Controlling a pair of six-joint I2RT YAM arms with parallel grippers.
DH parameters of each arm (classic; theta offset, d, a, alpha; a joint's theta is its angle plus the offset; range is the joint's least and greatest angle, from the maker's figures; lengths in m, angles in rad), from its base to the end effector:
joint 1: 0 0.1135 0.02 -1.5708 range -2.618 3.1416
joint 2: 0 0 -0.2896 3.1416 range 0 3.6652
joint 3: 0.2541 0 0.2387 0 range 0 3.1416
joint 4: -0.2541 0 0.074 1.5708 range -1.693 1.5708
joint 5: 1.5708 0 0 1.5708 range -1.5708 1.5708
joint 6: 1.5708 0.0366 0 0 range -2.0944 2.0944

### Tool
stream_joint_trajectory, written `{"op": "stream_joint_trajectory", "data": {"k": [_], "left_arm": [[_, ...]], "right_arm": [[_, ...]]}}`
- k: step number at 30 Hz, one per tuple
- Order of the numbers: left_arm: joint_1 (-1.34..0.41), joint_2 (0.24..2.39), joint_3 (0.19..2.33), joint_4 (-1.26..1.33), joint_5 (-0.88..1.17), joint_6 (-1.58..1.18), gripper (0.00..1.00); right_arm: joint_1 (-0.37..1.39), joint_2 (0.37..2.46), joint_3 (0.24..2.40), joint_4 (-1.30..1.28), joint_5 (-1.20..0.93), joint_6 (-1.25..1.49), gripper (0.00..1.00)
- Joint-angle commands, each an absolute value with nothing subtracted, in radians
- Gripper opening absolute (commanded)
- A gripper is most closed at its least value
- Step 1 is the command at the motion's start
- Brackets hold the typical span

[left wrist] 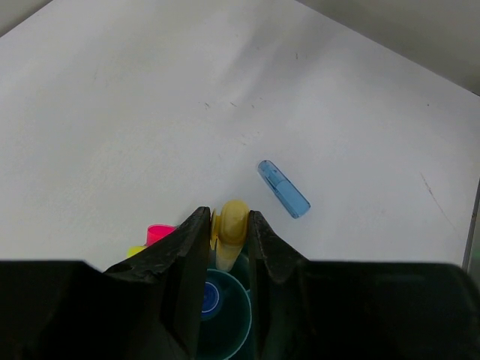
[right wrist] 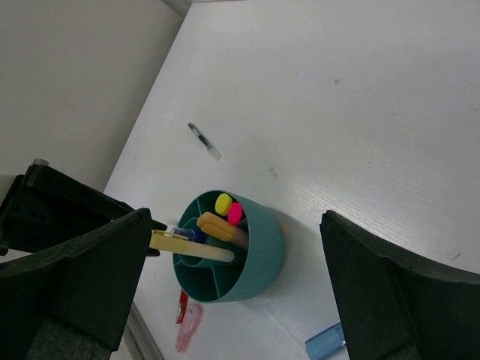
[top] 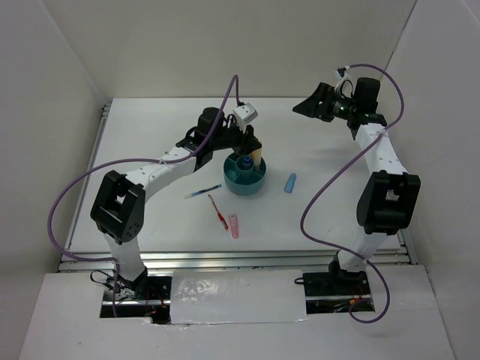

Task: Sort the stationery into containers
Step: Place the pen in the storage box.

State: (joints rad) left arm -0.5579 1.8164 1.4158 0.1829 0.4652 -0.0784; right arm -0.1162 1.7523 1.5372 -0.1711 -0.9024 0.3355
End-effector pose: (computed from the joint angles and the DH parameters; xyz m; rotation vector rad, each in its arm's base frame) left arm 0.3567 -0.2420 0.3365 0.7673 1.6831 -0.8653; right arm 0.4010 -0.0179 0.3712 -0.1724 1.9255 1.0206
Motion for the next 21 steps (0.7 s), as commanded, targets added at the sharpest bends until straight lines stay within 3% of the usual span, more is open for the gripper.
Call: {"op": "stream_joint_trajectory", "data": {"k": [1, 10, 18, 19, 21], "left_arm": [[-0.563, 1.790, 1.437, 0.212, 0.471, -0.072, 0.38], [-0.563, 1.750, 1.417, 0.245, 0.459, -0.058, 0.54], [-0.563, 1.603, 1.300, 0.365, 0.287, -0.025, 0.60], [-0.563, 1.571, 1.290, 0.370, 0.256, -0.018, 0.66], [-0.563, 1.543, 1.276, 0.354, 0.201, -0.012, 0.68]], "right_arm": [[-0.118, 1.753, 1.577, -0.155, -0.919, 0.324, 1.00], [-0.118, 1.715, 1.519, -0.256, -0.828, 0.167, 0.98], [-0.091, 1.680, 1.427, -0.399, -0.594, 0.045, 0.83], [-0.086, 1.675, 1.414, -0.425, -0.539, 0.028, 0.80], [-0.072, 1.666, 1.366, -0.440, -0.497, 0.020, 0.79]]}}
